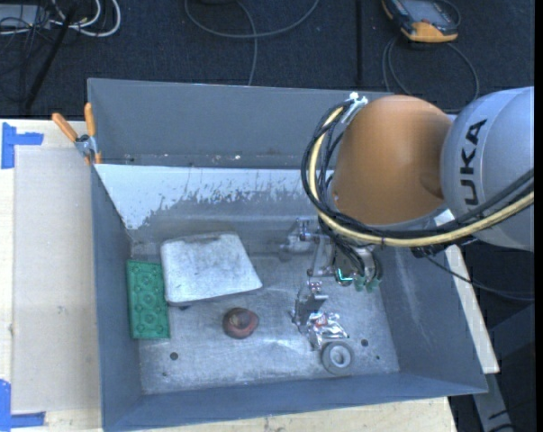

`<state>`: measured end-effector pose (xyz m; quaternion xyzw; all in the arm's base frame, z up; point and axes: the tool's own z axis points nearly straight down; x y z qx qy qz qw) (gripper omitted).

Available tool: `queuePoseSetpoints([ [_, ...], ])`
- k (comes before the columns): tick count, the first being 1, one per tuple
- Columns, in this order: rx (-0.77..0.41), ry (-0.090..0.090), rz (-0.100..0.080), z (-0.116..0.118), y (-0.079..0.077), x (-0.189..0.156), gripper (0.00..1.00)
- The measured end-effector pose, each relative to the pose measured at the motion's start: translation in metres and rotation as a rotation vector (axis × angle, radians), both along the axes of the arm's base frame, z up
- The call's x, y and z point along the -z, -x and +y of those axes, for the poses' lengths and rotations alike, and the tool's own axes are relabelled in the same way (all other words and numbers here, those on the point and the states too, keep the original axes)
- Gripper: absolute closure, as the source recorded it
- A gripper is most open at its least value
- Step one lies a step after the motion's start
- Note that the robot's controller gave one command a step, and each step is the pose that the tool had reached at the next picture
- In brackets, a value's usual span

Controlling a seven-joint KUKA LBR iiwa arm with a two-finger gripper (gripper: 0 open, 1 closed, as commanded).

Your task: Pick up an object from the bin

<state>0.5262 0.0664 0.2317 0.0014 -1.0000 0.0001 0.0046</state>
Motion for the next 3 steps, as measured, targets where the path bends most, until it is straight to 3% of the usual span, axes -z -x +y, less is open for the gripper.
queuePoseSetpoints([
  [1,-0.014,0.0,-0.001,0.04,0.006,0.151,0.0],
  [2,-0.01,-0.001,-0.006,0.039,0.004,0.146,1.0],
  [3,-0.102,-0.002,-0.017,0.034,0.003,-0.007,1.0],
])
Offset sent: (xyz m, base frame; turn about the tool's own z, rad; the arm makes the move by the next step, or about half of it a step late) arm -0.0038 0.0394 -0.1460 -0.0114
